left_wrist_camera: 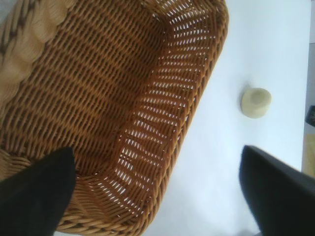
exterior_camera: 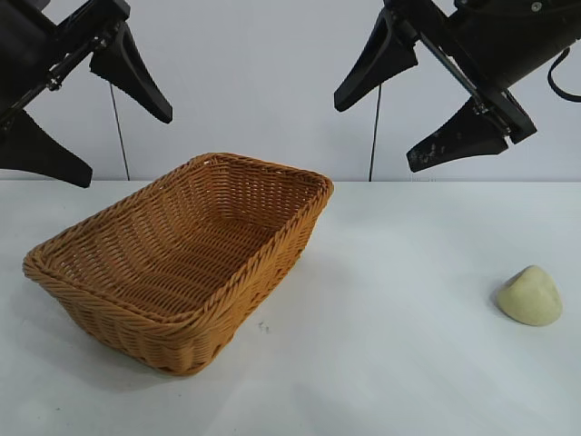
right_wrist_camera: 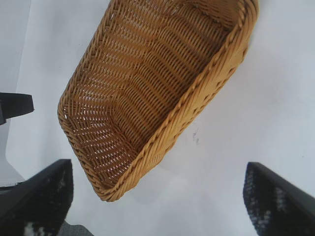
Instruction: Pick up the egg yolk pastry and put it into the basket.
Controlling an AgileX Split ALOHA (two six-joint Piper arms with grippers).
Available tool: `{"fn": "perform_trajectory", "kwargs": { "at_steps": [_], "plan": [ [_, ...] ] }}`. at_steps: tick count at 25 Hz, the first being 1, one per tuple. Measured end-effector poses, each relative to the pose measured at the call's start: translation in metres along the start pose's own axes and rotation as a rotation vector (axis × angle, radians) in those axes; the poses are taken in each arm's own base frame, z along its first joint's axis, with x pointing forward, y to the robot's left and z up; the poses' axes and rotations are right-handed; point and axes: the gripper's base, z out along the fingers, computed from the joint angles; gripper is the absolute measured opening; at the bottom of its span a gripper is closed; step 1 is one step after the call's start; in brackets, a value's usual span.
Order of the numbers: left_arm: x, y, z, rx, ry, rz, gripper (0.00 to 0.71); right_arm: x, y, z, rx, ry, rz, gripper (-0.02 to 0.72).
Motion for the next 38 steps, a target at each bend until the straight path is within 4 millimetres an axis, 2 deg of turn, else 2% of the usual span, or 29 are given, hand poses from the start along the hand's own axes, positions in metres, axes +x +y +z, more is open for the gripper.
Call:
{"fn": "perform_trajectory", "kwargs": {
  "at_steps": [18, 23, 30, 34, 38],
  "plan": [
    [-0.001, 0.0, 0.0, -0.001, -0.007, 0.0, 0.693, 0.0, 0.0, 0.0, 0.0, 0.0, 0.0, 0.645],
    [0.002, -0.003, -0.013, -0.02, -0.011, 0.029, 0.693, 0.0, 0.0, 0.0, 0.0, -0.001, 0.0, 0.645],
    [0.022, -0.022, -0.044, -0.093, -0.023, 0.021, 0.693, 0.0, 0.0, 0.0, 0.0, -0.001, 0.0, 0.645],
    [0.041, -0.038, -0.045, -0.167, -0.014, -0.015, 0.693, 0.0, 0.0, 0.0, 0.0, -0.001, 0.0, 0.645],
    [0.049, -0.041, -0.04, -0.268, -0.082, -0.169, 0.693, 0.0, 0.0, 0.0, 0.0, -0.001, 0.0, 0.645]
  ]
}}
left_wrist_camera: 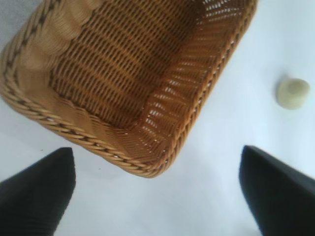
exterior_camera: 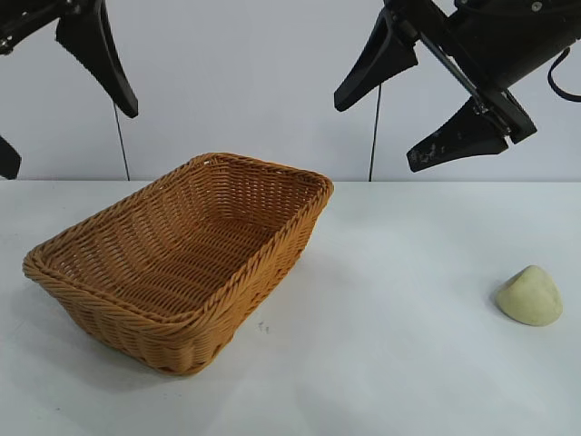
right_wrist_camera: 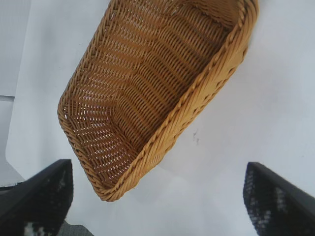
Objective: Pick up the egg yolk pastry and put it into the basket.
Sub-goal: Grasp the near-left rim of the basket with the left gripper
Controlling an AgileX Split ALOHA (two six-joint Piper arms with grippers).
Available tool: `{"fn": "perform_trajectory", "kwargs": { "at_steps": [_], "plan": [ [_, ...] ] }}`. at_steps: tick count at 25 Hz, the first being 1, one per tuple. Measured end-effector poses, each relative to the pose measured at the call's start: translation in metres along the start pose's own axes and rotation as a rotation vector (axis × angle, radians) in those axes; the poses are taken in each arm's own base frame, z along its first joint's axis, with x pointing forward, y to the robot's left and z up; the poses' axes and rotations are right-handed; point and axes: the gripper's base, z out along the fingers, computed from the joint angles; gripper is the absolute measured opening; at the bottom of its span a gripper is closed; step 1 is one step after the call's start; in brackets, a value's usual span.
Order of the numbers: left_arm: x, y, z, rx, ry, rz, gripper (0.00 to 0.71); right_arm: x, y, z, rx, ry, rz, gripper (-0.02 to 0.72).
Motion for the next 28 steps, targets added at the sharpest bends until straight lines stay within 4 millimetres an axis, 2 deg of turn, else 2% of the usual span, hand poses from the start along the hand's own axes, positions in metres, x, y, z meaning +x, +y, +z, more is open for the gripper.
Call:
{"fn": "perform_trajectory", "kwargs": {
  "at_steps": [8, 13, 19, 22, 28],
  "plan": [
    [0.009, 0.027, 0.02, -0.132, -0.061, -0.283, 0.693, 0.0, 0.0, 0.0, 0.0, 0.0, 0.0, 0.645],
    [0.01, 0.027, 0.029, -0.091, -0.075, -0.337, 0.693, 0.0, 0.0, 0.0, 0.0, 0.0, 0.0, 0.645],
    [0.012, 0.029, 0.061, -0.132, 0.005, -0.42, 0.693, 0.0, 0.0, 0.0, 0.0, 0.0, 0.0, 0.645],
    [0.007, 0.037, 0.078, -0.161, 0.048, -0.485, 0.693, 0.0, 0.0, 0.0, 0.0, 0.0, 0.0, 0.645],
    [-0.007, 0.053, 0.099, -0.144, 0.099, -0.541, 0.693, 0.0, 0.0, 0.0, 0.0, 0.0, 0.0, 0.645]
  ]
}}
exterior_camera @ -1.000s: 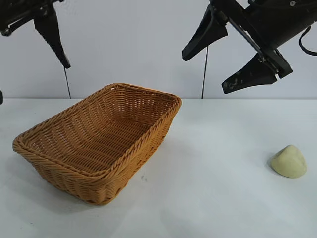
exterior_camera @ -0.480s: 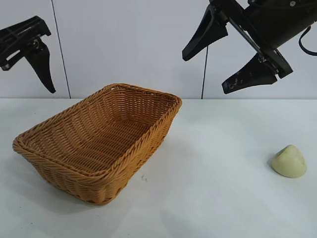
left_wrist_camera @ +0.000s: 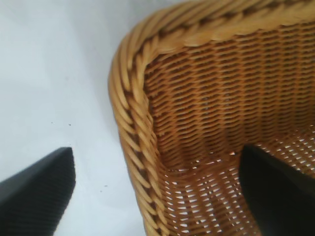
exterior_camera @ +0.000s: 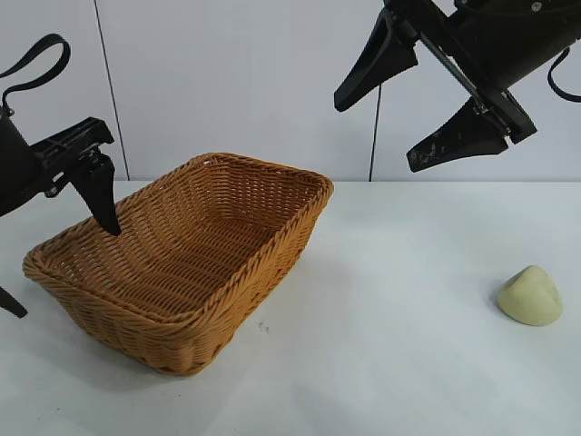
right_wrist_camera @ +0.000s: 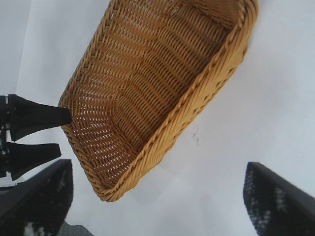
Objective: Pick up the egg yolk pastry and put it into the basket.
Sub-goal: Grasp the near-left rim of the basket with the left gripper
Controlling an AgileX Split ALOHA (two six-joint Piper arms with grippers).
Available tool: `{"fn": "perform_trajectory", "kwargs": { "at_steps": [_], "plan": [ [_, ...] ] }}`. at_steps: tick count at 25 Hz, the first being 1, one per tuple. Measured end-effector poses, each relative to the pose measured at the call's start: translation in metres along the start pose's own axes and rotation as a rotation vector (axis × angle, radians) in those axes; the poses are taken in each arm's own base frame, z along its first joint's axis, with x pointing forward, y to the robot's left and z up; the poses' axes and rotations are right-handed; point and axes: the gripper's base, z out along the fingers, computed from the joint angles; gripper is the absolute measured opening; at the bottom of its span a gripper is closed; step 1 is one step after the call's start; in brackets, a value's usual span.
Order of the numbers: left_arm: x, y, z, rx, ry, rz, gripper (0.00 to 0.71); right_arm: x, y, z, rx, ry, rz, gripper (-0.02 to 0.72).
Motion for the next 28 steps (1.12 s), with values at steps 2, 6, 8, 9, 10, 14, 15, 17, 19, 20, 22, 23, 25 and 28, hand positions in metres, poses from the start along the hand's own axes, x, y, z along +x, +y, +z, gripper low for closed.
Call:
{"fn": "perform_trajectory", "kwargs": {
  "at_steps": [2, 6, 8, 9, 10, 14, 15, 17, 19, 20, 22, 23, 25, 28],
  "plan": [
    [0.0, 0.0, 0.007, -0.003, 0.01, 0.001, 0.693, 0.0, 0.0, 0.0, 0.0, 0.0, 0.0, 0.645],
    [-0.003, 0.001, 0.023, -0.024, 0.01, -0.006, 0.693, 0.0, 0.0, 0.0, 0.0, 0.0, 0.0, 0.645],
    [-0.006, 0.002, 0.035, -0.032, 0.004, -0.011, 0.693, 0.0, 0.0, 0.0, 0.0, 0.0, 0.0, 0.645],
    [-0.007, 0.002, 0.04, -0.035, 0.001, -0.015, 0.693, 0.0, 0.0, 0.0, 0.0, 0.0, 0.0, 0.645],
    [-0.008, 0.003, 0.046, -0.045, 0.001, -0.019, 0.693, 0.0, 0.0, 0.0, 0.0, 0.0, 0.0, 0.645],
    [-0.01, 0.01, 0.066, -0.098, 0.016, -0.028, 0.693, 0.0, 0.0, 0.0, 0.0, 0.0, 0.0, 0.645],
    [-0.01, 0.011, 0.069, -0.108, 0.019, -0.029, 0.693, 0.0, 0.0, 0.0, 0.0, 0.0, 0.0, 0.645],
    [-0.01, 0.012, 0.072, -0.117, 0.021, -0.03, 0.69, 0.0, 0.0, 0.0, 0.0, 0.0, 0.0, 0.645],
    [-0.01, 0.012, 0.072, -0.117, 0.022, -0.025, 0.656, 0.0, 0.0, 0.0, 0.0, 0.0, 0.0, 0.645],
    [-0.01, 0.013, 0.072, -0.119, 0.024, -0.022, 0.617, 0.0, 0.0, 0.0, 0.0, 0.0, 0.0, 0.645],
    [-0.009, 0.013, 0.072, -0.126, 0.029, -0.019, 0.516, 0.0, 0.0, 0.0, 0.0, 0.0, 0.0, 0.645],
    [-0.009, 0.014, 0.072, -0.13, 0.032, -0.019, 0.447, 0.0, 0.0, 0.0, 0.0, 0.0, 0.0, 0.645],
    [-0.011, 0.011, 0.071, -0.112, 0.028, -0.051, 0.377, 0.0, 0.0, 0.0, 0.0, 0.0, 0.0, 0.645],
    [-0.011, 0.008, 0.069, -0.123, 0.042, -0.042, 0.365, 0.0, 0.0, 0.0, 0.0, 0.0, 0.0, 0.645]
  ]
}}
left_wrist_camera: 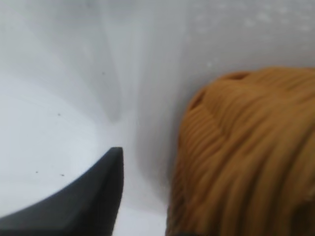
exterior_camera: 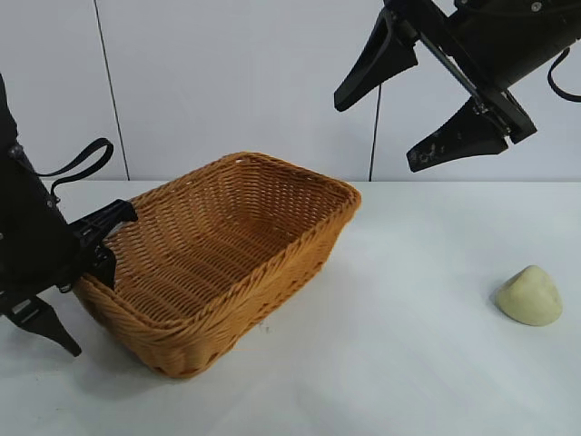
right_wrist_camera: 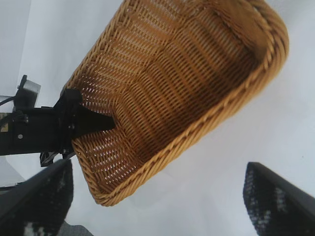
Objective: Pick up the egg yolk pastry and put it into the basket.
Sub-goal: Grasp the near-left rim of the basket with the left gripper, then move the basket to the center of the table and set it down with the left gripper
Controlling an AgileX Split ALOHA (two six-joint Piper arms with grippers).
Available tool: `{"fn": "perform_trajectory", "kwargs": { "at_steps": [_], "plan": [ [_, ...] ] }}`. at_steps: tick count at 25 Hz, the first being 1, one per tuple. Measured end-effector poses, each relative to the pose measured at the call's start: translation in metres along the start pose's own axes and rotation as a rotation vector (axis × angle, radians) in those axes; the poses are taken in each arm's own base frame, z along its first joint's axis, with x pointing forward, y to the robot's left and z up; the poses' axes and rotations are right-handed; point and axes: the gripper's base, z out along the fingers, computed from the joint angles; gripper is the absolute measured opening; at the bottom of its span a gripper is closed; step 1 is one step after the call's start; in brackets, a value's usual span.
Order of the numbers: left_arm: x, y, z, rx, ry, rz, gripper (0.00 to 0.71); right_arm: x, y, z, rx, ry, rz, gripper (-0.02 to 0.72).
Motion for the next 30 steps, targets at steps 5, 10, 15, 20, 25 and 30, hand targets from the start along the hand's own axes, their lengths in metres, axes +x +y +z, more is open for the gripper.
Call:
{"fn": "perform_trajectory", "kwargs": {
  "at_steps": [5, 10, 15, 20, 25, 30],
  "plan": [
    [-0.001, -0.012, -0.008, 0.009, 0.009, 0.049, 0.363, 0.0, 0.0, 0.0, 0.0, 0.0, 0.0, 0.645],
    [-0.003, -0.026, -0.018, 0.03, 0.015, 0.111, 0.356, 0.0, 0.0, 0.0, 0.0, 0.0, 0.0, 0.645],
    [-0.005, -0.041, -0.031, 0.047, 0.022, 0.245, 0.353, 0.0, 0.0, 0.0, 0.0, 0.0, 0.0, 0.645],
    [-0.02, -0.055, -0.041, 0.025, 0.057, 0.438, 0.349, 0.0, 0.0, 0.0, 0.0, 0.0, 0.0, 0.645],
    [-0.039, -0.068, -0.039, 0.039, 0.153, 0.568, 0.347, 0.0, 0.0, 0.0, 0.0, 0.0, 0.0, 0.645],
    [-0.046, -0.08, -0.024, 0.046, 0.229, 0.679, 0.347, 0.0, 0.0, 0.0, 0.0, 0.001, 0.0, 0.645]
  ]
}}
